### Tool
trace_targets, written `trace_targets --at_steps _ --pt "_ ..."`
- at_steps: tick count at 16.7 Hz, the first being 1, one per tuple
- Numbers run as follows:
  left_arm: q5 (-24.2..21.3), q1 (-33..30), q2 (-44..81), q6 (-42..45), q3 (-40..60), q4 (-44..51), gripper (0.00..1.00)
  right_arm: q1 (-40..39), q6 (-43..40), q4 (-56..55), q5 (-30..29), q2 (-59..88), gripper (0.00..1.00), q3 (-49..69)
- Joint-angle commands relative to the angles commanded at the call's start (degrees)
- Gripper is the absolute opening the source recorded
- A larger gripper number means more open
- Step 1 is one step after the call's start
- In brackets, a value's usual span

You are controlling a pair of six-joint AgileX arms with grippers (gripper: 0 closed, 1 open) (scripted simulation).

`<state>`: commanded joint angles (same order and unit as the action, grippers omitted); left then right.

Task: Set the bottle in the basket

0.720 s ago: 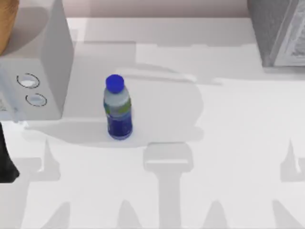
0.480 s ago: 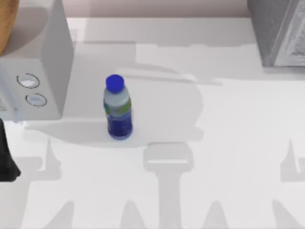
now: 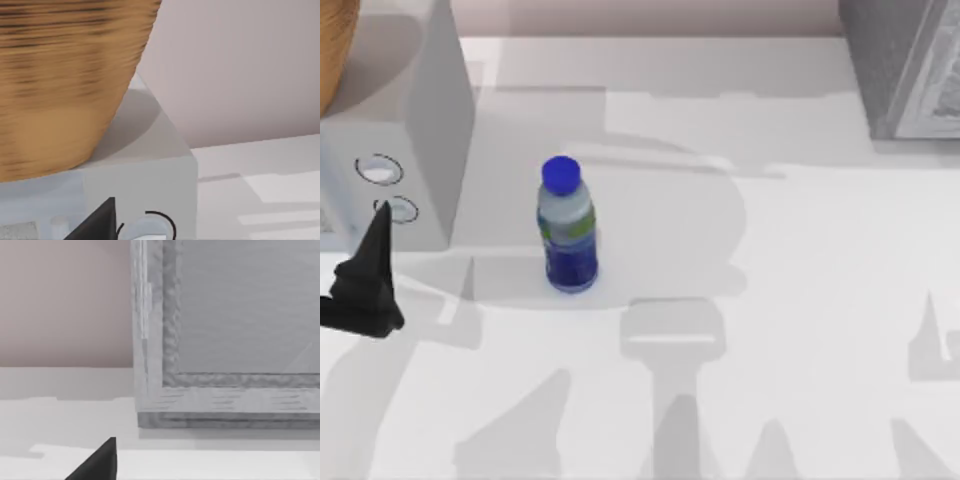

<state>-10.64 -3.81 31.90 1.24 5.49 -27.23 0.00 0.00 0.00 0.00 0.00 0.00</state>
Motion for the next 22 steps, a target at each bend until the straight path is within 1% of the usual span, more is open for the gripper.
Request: trace_targets --at_steps 9,13,17,19,22 --pt "-14.92 -4.57 55.93 2.55 6.93 -41.85 1.0 0.0 0.0 0.0 0.0 0.0 1.0 0.0" --pt "-20.55 -6.47 76.07 3.44 9.85 -57.05 1.0 0.0 0.0 0.0 0.0 0.0 1.0 0.0" --pt "-24.05 -7.74 87.56 3.97 11.97 -66.41 1.0 0.0 0.0 0.0 0.0 0.0 1.0 0.0" --pt "-24.74 -7.99 89.63 4.08 12.44 -68.2 1.0 0.0 0.0 0.0 0.0 0.0 1.0 0.0" --pt "-24.79 -8.01 89.77 4.09 12.47 -68.33 1.0 0.0 0.0 0.0 0.0 0.0 1.0 0.0"
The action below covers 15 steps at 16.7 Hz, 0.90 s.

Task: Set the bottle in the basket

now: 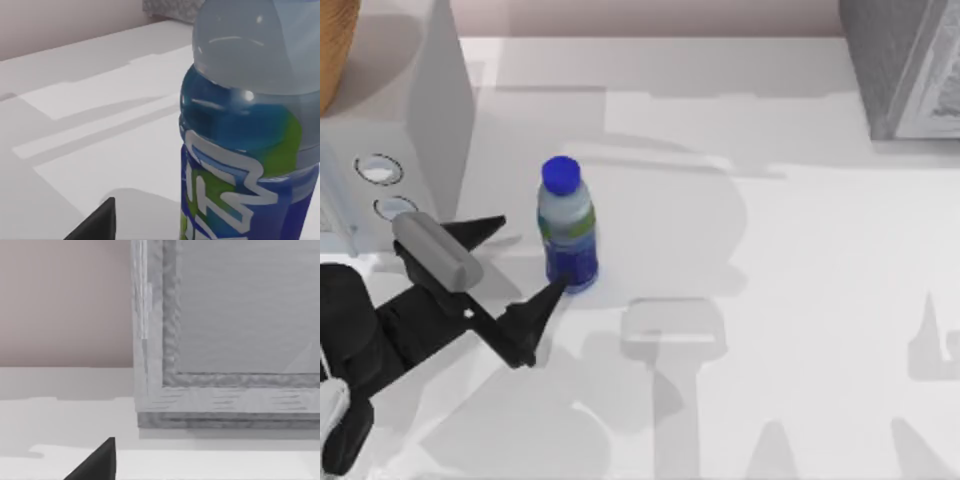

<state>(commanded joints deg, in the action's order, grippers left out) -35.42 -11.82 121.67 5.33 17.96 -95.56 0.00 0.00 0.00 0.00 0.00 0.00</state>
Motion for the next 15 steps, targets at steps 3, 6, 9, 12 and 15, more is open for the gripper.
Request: trace_targets --at_steps 3,6,9,12,15 --pt "0.17 0.16 -0.09 -0.04 -0.04 0.25 1.0 0.0 0.0 0.0 0.0 0.0 1.0 0.0" --pt "1.74 -1.82 0.91 -0.3 3.26 2.14 1.0 0.0 0.0 0.0 0.0 0.0 1.0 0.0" --pt "4.63 -4.71 2.72 -0.78 8.49 5.31 1.0 0.0 0.0 0.0 0.0 0.0 1.0 0.0" --pt "7.21 -7.34 4.31 -1.19 13.21 8.19 1.0 0.0 0.0 0.0 0.0 0.0 1.0 0.0" --pt "7.77 -7.91 4.67 -1.28 14.22 8.8 1.0 0.0 0.0 0.0 0.0 0.0 1.0 0.0"
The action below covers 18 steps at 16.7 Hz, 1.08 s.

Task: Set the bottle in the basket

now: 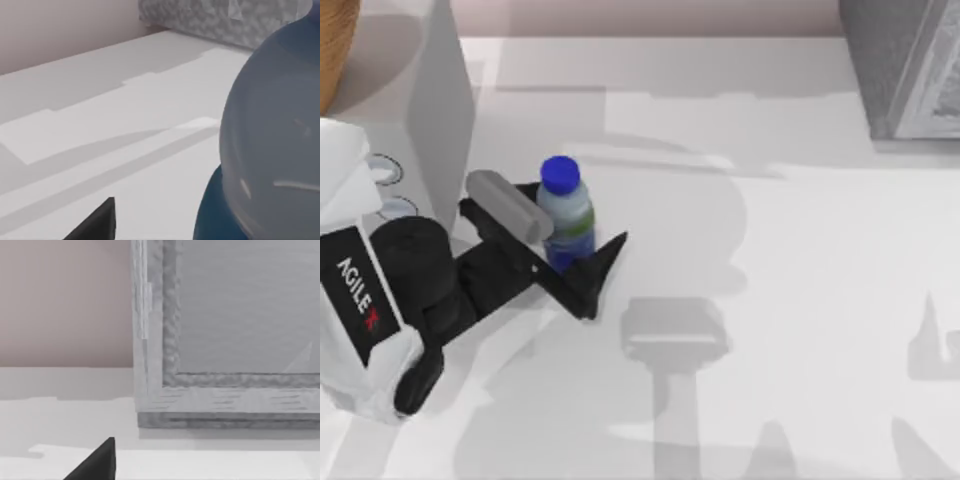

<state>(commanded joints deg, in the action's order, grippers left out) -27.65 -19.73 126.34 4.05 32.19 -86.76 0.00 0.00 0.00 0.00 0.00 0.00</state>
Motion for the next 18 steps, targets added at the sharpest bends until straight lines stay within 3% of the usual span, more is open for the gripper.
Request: trace_targets --at_steps 2,15,18 --pt "0.0 0.0 0.0 0.0 0.0 0.0 1.0 0.0 0.0 0.0 0.0 0.0 1.0 0.0" --pt "0.0 0.0 0.0 0.0 0.0 0.0 0.02 0.0 0.0 0.0 0.0 0.0 1.0 0.0" --pt "0.0 0.0 0.0 0.0 0.0 0.0 0.0 0.0 0.0 0.0 0.0 0.0 1.0 0.0"
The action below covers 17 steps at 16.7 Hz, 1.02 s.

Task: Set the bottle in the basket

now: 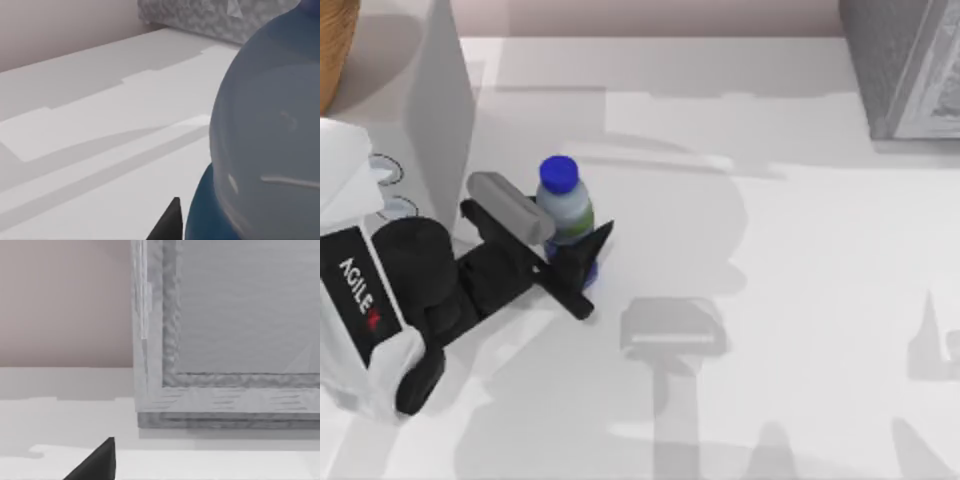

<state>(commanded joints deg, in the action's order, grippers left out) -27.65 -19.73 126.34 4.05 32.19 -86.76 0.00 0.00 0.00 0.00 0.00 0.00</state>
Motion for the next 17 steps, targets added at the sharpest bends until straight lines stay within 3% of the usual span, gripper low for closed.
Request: trace_targets --at_steps 7,9,12,17 --pt "-0.04 0.09 -0.12 0.07 -0.07 -0.01 0.0 0.0 0.0 0.0 0.0 0.0 1.0 0.0" --pt "-1.88 0.86 -1.94 -0.46 -0.37 -0.28 0.0 0.0 0.0 0.0 0.0 0.0 1.0 0.0" --pt "-9.09 4.65 -8.72 -2.69 -2.0 -0.75 0.0 0.0 0.0 0.0 0.0 0.0 1.0 0.0" --pt "-28.82 18.86 -27.83 -9.92 -7.22 0.5 0.0 0.0 0.0 0.0 0.0 0.0 1.0 0.0"
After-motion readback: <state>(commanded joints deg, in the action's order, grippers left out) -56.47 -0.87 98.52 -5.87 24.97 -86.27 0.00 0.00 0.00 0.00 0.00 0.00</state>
